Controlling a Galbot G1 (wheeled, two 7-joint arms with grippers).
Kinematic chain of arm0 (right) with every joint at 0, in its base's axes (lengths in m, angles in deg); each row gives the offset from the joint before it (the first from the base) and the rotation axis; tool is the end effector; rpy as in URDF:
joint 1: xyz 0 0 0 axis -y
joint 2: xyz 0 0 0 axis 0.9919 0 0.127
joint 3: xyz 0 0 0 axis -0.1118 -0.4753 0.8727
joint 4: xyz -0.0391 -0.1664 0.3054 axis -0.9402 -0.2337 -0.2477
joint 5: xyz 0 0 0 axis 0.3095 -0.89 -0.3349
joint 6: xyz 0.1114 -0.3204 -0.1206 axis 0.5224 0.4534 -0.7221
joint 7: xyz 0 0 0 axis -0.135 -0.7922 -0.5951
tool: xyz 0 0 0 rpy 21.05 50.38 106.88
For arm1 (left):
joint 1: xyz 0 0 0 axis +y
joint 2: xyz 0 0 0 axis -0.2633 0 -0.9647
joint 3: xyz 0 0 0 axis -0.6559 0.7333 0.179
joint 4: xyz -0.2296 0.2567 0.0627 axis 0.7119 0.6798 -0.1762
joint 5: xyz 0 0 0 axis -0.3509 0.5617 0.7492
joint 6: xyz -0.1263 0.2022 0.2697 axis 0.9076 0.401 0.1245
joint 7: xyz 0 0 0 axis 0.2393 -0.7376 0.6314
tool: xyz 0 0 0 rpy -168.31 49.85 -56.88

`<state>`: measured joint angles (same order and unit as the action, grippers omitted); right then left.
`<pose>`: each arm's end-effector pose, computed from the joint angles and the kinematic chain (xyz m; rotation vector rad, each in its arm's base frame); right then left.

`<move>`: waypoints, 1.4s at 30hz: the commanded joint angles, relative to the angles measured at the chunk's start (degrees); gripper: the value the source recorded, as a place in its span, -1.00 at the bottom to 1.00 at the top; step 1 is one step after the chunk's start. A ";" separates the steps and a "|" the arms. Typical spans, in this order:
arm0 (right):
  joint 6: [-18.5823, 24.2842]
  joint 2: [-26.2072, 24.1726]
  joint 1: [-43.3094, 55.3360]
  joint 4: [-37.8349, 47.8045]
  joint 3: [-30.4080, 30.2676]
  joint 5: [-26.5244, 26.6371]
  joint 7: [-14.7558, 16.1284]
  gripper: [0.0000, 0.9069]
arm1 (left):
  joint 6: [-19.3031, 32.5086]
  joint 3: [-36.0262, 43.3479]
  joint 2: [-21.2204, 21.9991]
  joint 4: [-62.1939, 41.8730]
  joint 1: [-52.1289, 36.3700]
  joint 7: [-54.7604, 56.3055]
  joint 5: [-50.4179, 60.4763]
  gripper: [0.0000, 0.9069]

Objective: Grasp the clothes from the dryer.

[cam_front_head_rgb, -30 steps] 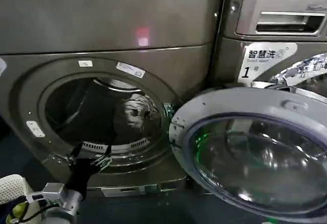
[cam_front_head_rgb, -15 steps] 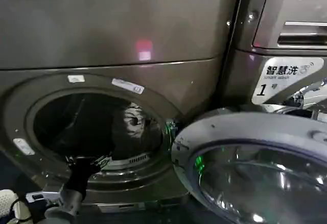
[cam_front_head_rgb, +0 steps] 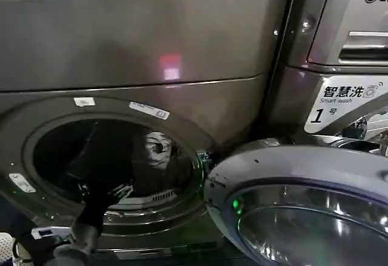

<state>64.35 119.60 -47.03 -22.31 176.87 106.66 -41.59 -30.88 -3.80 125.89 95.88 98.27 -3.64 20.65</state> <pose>-0.0755 -0.4160 0.0239 1.2122 2.0737 -0.7593 0.1958 0.0327 -0.1861 -0.0892 -3.0020 -0.0753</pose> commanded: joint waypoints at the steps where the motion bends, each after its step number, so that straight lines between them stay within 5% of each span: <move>1: -0.41 -0.03 -0.13 -0.32 0.10 0.09 -0.48 1.00 | 2.88 0.10 -0.87 -3.78 -2.98 -0.09 -0.61 1.00; 17: -0.37 0.62 -1.77 -1.56 1.87 0.34 0.03 1.00 | 9.95 6.15 -2.89 -32.43 -28.70 2.20 -4.16 1.00; 42: -1.45 0.66 -1.01 -3.26 1.59 3.41 0.36 1.00 | 19.90 9.68 3.09 -80.51 -63.34 3.29 -1.21 1.00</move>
<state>62.98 120.34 -48.04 -25.43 178.59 109.82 -41.23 -13.38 6.07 128.36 28.91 43.62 0.05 18.27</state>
